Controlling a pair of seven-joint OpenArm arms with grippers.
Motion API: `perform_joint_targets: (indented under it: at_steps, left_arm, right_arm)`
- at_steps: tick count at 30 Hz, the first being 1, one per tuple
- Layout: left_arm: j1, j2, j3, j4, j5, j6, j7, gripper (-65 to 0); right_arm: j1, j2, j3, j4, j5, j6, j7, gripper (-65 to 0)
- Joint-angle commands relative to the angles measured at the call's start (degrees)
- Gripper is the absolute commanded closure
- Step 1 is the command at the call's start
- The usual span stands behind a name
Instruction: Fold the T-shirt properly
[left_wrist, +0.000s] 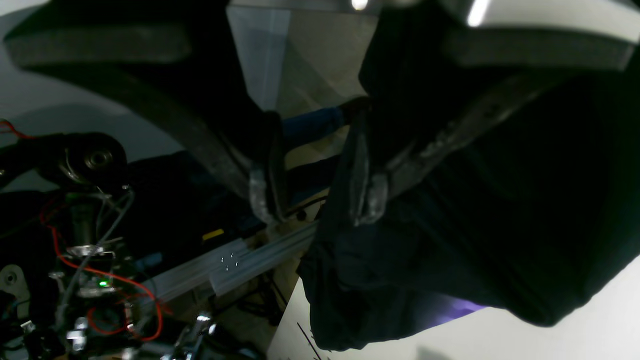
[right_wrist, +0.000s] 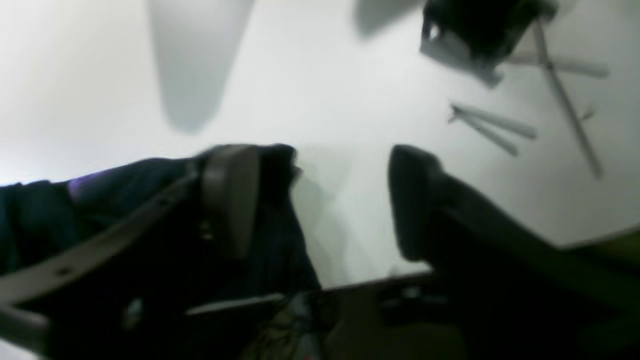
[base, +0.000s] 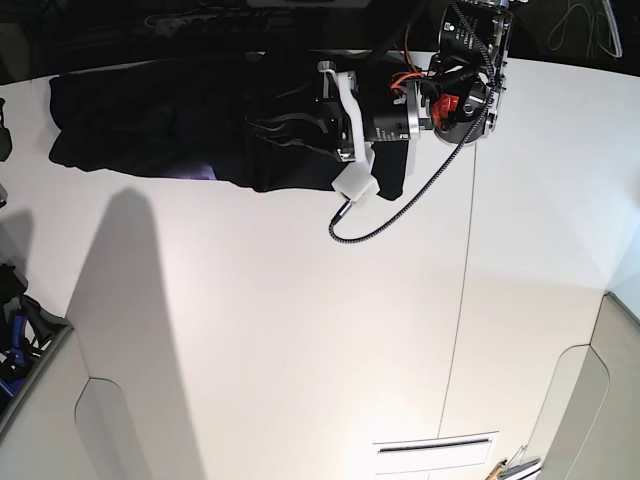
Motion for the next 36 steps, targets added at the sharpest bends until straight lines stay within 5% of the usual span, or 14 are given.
perform_joint_targets:
  at_steps: [1, 7, 13, 19, 36]
  left_arm:
    - [-0.3, 0.0, 0.0, 1.0, -1.6, -0.5, -1.0, -24.7]
    - [-0.6, 0.0, 0.0, 1.0, -1.7, -0.5, -1.2, -24.7]
    - [-0.7, 0.0, 0.0, 1.0, -1.7, -0.5, -1.2, -24.7]
    - [-0.7, 0.0, 0.0, 1.0, -1.5, -0.5, -1.2, -24.7]
    - [-0.6, 0.0, 0.0, 1.0, -1.2, -0.5, -1.0, -24.7]
  right_arm:
    - [0.0, 1.9, 0.3, -1.7, 2.1, 0.6, 1.0, -44.1]
    - [3.4, 2.8, -1.3, -13.2, 14.2, 3.3, -4.6, -44.4]
    - [3.8, 2.8, -11.1, -15.6, 16.5, 3.5, -5.3, -44.4]
    - [3.8, 2.8, -18.4, -15.6, 10.4, 3.2, -4.5, -44.4]
    - [3.8, 2.8, -17.8, -15.5, 0.0, 2.4, 0.7, -44.3]
